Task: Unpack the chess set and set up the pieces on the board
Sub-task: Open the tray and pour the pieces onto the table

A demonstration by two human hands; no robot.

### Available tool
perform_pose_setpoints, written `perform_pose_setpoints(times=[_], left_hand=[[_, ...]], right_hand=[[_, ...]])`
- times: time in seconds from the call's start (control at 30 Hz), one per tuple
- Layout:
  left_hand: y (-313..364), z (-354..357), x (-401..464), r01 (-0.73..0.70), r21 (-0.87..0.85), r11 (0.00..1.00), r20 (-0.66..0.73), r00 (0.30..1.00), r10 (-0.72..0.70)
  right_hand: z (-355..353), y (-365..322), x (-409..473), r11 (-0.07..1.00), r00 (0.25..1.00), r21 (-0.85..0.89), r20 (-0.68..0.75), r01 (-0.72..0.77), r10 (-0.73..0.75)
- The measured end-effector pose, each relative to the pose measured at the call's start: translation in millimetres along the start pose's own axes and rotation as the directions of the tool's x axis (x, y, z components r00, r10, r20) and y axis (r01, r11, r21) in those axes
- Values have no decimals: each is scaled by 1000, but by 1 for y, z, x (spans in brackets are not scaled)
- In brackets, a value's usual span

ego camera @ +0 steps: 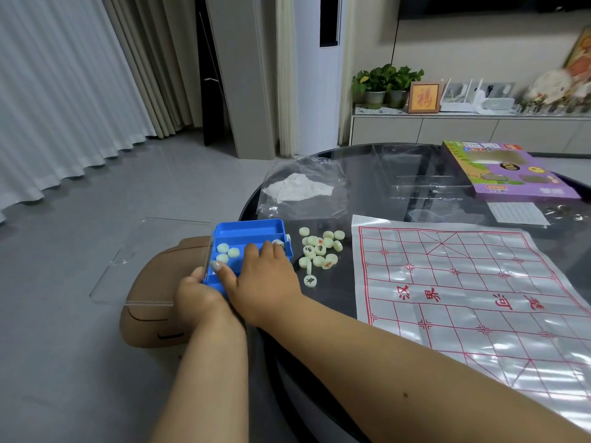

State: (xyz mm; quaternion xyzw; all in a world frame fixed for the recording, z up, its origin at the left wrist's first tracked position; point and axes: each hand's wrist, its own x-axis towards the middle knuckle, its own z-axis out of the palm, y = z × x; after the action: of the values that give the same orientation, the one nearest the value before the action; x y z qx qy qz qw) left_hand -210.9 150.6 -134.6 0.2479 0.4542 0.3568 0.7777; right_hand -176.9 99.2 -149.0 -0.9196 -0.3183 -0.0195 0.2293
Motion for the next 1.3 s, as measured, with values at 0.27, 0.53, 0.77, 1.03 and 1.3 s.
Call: perform_pose_setpoints(times=[0.27,0.53,0.77,1.03,1.3], left_hand=[[3,1,-8,108,-186,977,177,981,-75],[0,3,-3,-27,-11,1000,-57,998,26],[-3,1,4,-15,-20,1000,-113,994,12],[1,7,-8,-13,-87,996,-161,987,-1],[-6,9,-2,-66,-126,990,-177,983,43]], right_hand=[[-15,-9,6,982,999,188,29,24,-30],[-17,-3,17,998,990,-40,133,-46,51],[-9,3,32,964,964,118,156,-236,217],[-29,14,41,992,996,104,58,-78,72],[-1,12,58,997,956,22,281,76,-80]])
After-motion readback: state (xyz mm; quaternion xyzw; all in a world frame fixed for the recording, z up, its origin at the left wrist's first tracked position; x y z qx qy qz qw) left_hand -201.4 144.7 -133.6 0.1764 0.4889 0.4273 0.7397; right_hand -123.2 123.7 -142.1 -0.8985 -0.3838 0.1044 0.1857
